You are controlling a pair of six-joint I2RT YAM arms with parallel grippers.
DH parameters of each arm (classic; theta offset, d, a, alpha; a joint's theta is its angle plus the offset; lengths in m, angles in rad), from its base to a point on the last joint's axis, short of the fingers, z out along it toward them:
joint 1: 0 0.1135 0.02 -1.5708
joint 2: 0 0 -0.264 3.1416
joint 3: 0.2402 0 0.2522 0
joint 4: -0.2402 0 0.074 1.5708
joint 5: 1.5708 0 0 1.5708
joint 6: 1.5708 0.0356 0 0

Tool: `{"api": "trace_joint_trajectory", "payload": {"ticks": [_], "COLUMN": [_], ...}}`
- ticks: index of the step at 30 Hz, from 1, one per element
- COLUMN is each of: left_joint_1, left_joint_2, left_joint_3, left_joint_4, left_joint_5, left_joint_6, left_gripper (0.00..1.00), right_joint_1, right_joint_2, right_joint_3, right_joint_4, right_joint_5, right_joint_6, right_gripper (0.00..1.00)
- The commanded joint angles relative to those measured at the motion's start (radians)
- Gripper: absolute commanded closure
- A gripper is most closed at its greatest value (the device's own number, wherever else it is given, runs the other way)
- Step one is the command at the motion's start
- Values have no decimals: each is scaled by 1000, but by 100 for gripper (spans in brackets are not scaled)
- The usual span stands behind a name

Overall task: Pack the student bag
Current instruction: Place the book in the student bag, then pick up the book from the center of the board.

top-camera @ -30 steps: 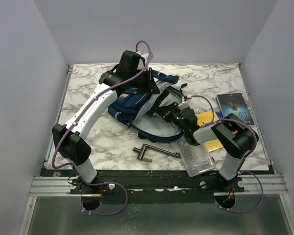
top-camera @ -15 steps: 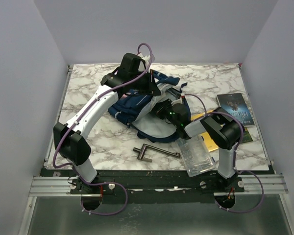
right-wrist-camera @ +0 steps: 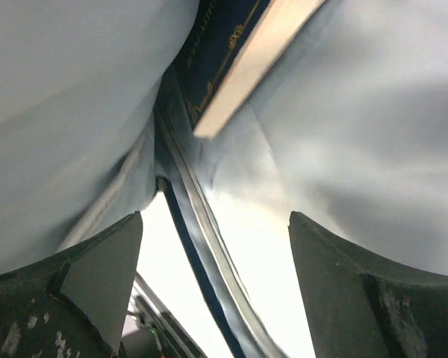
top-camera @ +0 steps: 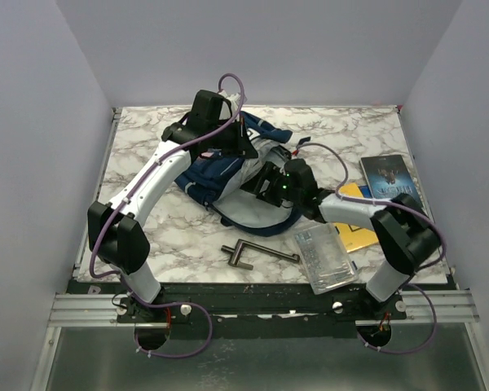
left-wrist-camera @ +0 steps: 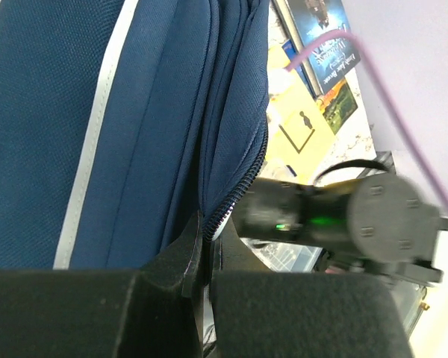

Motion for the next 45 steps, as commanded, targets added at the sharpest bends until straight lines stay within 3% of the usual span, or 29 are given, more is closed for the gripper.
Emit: {"api": "trace_joint_trajectory", "payload": {"ticks": [1,4,7,9,14,20,27,34,37,45], "left_joint_1": [19,28,42,44,45,45,45,45,45,45], "left_joint_2": [-19,-7,8,7,19,5,8,13,15,21], "left_joint_3": [-19,-39,-35,-38,-41,-45,-40,-39,-40,-40], "left_joint_4": [83,88,89,89,92,91,91,95,100,102], "left_joint_5": [5,-3,25,10,40,37,62,89,99,101], "left_joint_6": [11,11,-1,5,-6,7,-1,-13,-19,-19], "left_gripper": [100,100,100,100,100,100,100,100,100,100], "right_joint_1": [-65,-165,-337,-517,-933,-1176,-1359,-1520,-1530,-1535], "right_joint_2": [-175,-337,-486,-552,-579,-530,-446,-300,-211,-69], "right_joint_3": [9,-53,-130,-168,-228,-249,-310,-384,-372,-377], "right_joint_4": [-402,-533,-591,-606,-524,-374,-239,-13,62,198], "right_joint_5": [-44,-40,-44,-70,-6,103,27,-290,-411,-513], "right_joint_6": [-239,-325,-352,-358,-343,-309,-286,-283,-284,-244], "right_gripper": [18,17,16,13,11,9,6,7,10,15]}}
